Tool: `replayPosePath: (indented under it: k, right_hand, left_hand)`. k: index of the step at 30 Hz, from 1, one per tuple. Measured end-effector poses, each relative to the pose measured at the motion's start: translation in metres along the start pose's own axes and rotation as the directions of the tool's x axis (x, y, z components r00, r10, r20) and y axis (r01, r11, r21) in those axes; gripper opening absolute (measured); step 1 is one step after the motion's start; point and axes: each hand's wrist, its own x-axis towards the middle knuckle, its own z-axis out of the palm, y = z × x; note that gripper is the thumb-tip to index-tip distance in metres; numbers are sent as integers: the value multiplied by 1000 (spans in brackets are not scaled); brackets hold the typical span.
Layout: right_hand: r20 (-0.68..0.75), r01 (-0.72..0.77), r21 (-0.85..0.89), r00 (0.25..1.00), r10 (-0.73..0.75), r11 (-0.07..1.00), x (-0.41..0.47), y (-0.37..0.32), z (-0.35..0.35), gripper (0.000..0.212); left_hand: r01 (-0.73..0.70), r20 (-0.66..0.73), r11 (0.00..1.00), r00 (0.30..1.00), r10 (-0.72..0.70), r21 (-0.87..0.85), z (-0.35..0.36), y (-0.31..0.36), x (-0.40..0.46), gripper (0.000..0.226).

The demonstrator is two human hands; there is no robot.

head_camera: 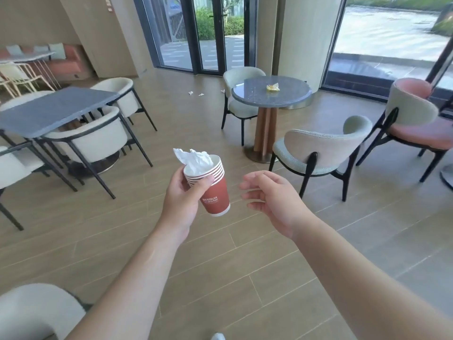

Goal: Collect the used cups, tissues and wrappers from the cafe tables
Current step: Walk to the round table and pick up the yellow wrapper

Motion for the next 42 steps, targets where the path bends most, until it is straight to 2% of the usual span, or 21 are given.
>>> replayPosePath:
  k: [10, 14, 20, 25, 33, 37, 42]
  right_hand:
    - [-174, 31, 6, 984, -29, 1000, 80, -18, 21, 24]
    - [-233, 54, 13, 971, -50, 998, 108, -21, 31, 14]
    - [-279, 103, 3, 955, -98, 995, 150, -30, 41, 15]
    - [-311, 108, 6, 945, -101, 994, 188, -38, 33, 21]
    - [-298, 75, 33, 953, -62, 997, 275, -34, -3, 19]
    - [-254, 54, 63, 966, -36, 997, 342, -39, -28, 24]
    - [-176, 40, 91, 984, -24, 995, 425, -60, -59, 18]
  left_hand:
    - [32, 171, 996, 985, -18, -78, -6, -12, 122, 47]
    - [42, 236, 994, 972, -18, -98, -6, -12, 162, 49]
    - [30, 297, 994, 955, 4, -108, -8, -7, 218, 47]
    - [46, 314, 994, 949, -13, -96, -2, -16, 258, 58]
    - [69, 299, 997, 952, -61, -17, 29, -43, 333, 61]
    - [69, 244, 998, 967, -68, 5, 49, -55, 381, 59]
    - [85, 167, 995, 981, -94, 56, 80, -56, 443, 59]
